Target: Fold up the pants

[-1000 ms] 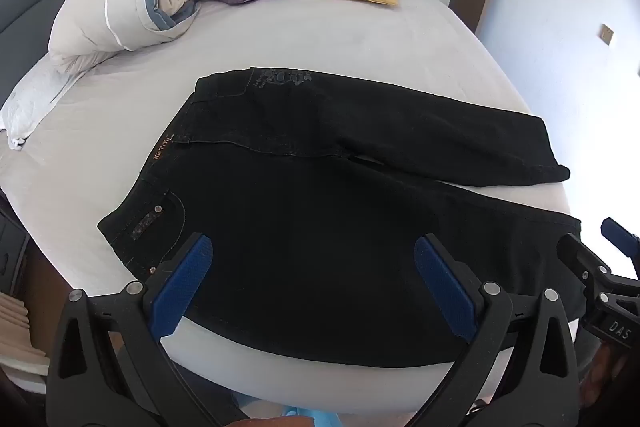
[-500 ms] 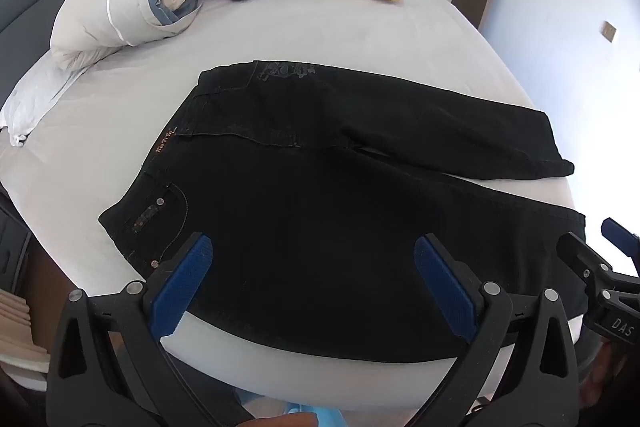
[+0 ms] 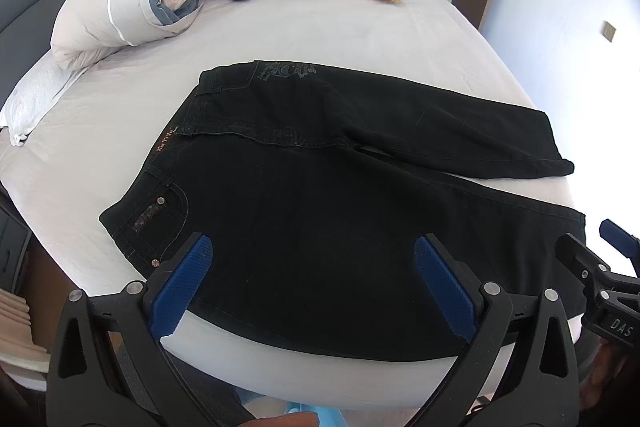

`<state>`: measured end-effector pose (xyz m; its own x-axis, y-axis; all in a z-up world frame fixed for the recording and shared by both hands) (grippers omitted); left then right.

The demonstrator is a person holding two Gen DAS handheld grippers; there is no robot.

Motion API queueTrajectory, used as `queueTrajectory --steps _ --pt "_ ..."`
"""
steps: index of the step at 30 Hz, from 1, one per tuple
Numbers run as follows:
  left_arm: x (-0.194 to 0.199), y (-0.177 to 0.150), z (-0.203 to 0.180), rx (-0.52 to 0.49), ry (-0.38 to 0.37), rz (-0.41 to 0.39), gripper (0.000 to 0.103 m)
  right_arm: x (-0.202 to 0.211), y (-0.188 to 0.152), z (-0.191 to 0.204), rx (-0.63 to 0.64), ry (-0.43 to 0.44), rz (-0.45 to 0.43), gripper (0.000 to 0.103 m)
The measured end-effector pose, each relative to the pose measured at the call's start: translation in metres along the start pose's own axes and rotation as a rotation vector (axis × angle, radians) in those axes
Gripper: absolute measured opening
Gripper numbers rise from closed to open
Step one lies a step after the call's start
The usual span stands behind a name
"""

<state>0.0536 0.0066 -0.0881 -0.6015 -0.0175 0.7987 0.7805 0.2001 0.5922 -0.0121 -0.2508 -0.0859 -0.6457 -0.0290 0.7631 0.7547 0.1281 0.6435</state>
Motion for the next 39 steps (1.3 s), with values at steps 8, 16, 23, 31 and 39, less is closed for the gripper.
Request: queueTrajectory --steps 8,16,23,31,39 --pt "0.0003 -0.0007 0.0002 0.003 -0.003 0.003 0.103 -0.0004 -0.0004 0.0003 0.001 -0.001 -0.001 0.103" --pt "0.0006 -0.0007 0.0005 0.004 -0.003 0.001 0.103 -0.0019 -0.0026 0.0004 0.002 0.000 -0.003 0.103" --pt "0.0006 -0.0011 0.0004 0.004 -0.003 0.001 0.103 -0.0016 -0.0021 0.0007 0.003 0.000 -0.001 0.103" --pt "0.0007 -0.0004 0.0002 0.005 -0.002 0.000 0.103 -0.0018 -0.0025 0.0009 0.004 -0.001 0.000 0.103" --pt "0.0008 -0.0008 0.0020 0.000 0.003 0.000 0.103 -0.0014 -0.0032 0.0025 0.004 -0.001 0.001 0.103"
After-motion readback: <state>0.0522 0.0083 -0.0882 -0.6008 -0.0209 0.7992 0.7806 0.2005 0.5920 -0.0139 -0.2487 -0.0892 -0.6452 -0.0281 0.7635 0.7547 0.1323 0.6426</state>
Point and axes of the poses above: each gripper's, at about its wrist camera, not at the fingertips, and x roughly against the way its jaws point, z to its left, y to its top, the point moved 10 cm from there along -x, roughly the way its jaws point, and after that the axes turned 7 degrees about x, right-handed, at the moved point
